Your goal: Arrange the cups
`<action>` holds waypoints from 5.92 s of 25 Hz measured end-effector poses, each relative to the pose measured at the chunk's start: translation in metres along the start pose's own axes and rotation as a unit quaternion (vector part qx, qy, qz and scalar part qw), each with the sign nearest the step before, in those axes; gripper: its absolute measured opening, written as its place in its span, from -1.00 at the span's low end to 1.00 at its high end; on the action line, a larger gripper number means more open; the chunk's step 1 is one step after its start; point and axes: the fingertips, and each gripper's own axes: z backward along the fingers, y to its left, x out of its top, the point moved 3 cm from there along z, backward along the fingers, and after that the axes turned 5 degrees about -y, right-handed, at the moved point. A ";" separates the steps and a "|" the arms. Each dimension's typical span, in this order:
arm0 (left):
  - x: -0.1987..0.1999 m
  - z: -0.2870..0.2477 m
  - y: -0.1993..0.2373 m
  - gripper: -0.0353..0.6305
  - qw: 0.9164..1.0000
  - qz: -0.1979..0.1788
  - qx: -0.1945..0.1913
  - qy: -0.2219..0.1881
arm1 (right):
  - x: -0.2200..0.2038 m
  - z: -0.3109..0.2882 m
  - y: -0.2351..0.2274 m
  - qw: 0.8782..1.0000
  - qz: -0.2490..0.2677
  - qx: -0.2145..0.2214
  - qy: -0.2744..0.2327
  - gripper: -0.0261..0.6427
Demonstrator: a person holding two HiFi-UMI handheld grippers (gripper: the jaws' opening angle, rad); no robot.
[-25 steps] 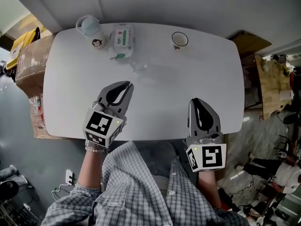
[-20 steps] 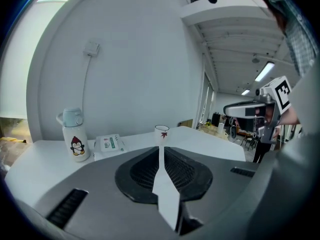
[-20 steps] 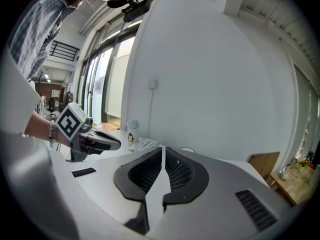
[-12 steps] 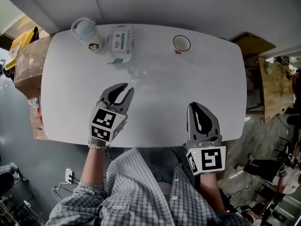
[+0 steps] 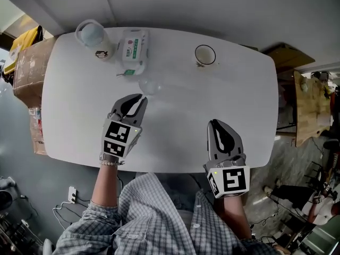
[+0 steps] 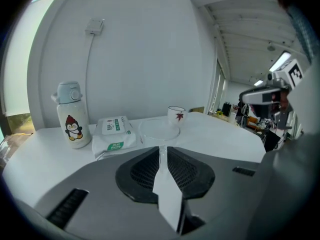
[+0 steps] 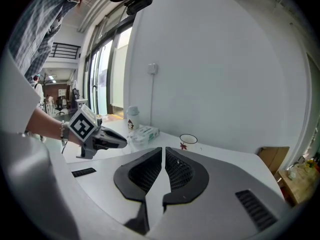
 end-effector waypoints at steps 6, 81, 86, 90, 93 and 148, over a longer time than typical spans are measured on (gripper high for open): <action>0.004 -0.011 0.000 -0.73 1.000 0.009 0.004 -0.007 | -0.019 -0.019 -0.018 1.000 0.003 0.007 0.022 -0.82; 0.056 -0.122 0.000 -0.73 0.992 0.080 0.082 -0.046 | -0.056 -0.190 -0.048 0.992 -0.016 0.071 0.103 -0.64; 0.056 -0.121 -0.004 -0.73 0.994 0.078 0.071 -0.041 | -0.054 -0.191 -0.042 0.992 -0.025 0.075 0.102 -0.64; 0.058 -0.117 -0.007 -0.73 0.995 0.070 0.060 -0.039 | -0.053 -0.190 -0.041 0.992 -0.009 0.076 0.101 -0.64; 0.057 -0.112 -0.006 -0.73 0.995 0.069 0.061 -0.039 | -0.052 -0.188 -0.042 0.993 0.004 0.070 0.098 -0.64; 0.132 0.075 -0.052 -0.86 0.986 0.003 0.026 -0.162 | 0.069 -0.020 -0.021 0.994 0.071 0.042 -0.075 -0.81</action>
